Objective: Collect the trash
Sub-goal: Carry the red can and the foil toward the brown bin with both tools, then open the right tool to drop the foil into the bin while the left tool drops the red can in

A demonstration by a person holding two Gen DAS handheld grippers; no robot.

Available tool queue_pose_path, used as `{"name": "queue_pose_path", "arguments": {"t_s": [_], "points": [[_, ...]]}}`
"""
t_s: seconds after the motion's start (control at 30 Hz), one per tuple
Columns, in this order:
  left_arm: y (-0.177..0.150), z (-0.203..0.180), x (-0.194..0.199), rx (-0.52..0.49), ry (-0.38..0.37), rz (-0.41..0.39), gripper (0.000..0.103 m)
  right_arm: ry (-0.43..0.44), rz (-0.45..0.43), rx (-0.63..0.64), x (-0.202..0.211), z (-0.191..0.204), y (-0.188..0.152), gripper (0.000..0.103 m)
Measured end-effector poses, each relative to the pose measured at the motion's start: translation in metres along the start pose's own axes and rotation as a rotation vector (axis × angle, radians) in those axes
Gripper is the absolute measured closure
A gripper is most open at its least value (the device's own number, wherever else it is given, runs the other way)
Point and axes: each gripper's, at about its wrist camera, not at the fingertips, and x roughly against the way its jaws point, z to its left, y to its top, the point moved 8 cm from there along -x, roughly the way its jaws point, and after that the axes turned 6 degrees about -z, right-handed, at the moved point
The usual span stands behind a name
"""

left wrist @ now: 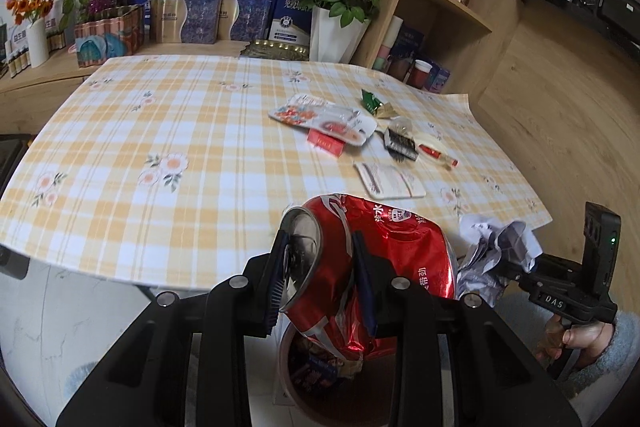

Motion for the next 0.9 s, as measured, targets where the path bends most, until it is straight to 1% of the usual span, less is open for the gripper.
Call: {"name": "queue_pose_path", "arguments": {"t_s": [0.13,0.2,0.23,0.33,0.43,0.53,0.57,0.6,0.7,0.8,0.9], "points": [[-0.012,0.008,0.009,0.005,0.012,0.006,0.072,0.048,0.109,0.013,-0.017,0.014,-0.027,0.074],[-0.017,0.011,0.012,0.002,0.021,0.008,0.072,0.057,0.156,0.021,-0.025,0.020,-0.036,0.074],[-0.018,0.013,0.012,0.001,0.024,0.010,0.072,0.065,0.198,0.026,-0.033,0.024,-0.043,0.074],[-0.025,0.017,0.011,-0.002,0.032,0.024,0.072,0.068,0.278,0.037,-0.049,0.029,-0.058,0.074],[-0.031,0.018,0.008,-0.011,0.040,0.034,0.072,0.058,0.339,0.032,-0.063,0.030,-0.068,0.073],[-0.034,0.017,0.007,-0.030,0.044,0.036,0.072,0.062,0.370,0.019,-0.073,0.031,-0.073,0.072],[-0.035,0.016,0.006,-0.036,0.044,0.037,0.072,0.062,0.377,0.010,-0.076,0.031,-0.074,0.069],[-0.036,0.015,0.006,-0.045,0.045,0.037,0.072,0.069,0.380,0.000,-0.079,0.031,-0.074,0.063],[-0.040,0.009,0.003,-0.078,0.043,0.040,0.072,0.075,0.368,-0.013,-0.084,0.031,-0.070,0.056],[-0.044,0.005,-0.001,-0.115,0.046,0.046,0.072,0.062,0.326,-0.026,-0.084,0.026,-0.061,0.047],[-0.048,0.001,-0.005,-0.157,0.046,0.048,0.072,0.039,0.250,-0.032,-0.075,0.016,-0.047,0.041]]}}
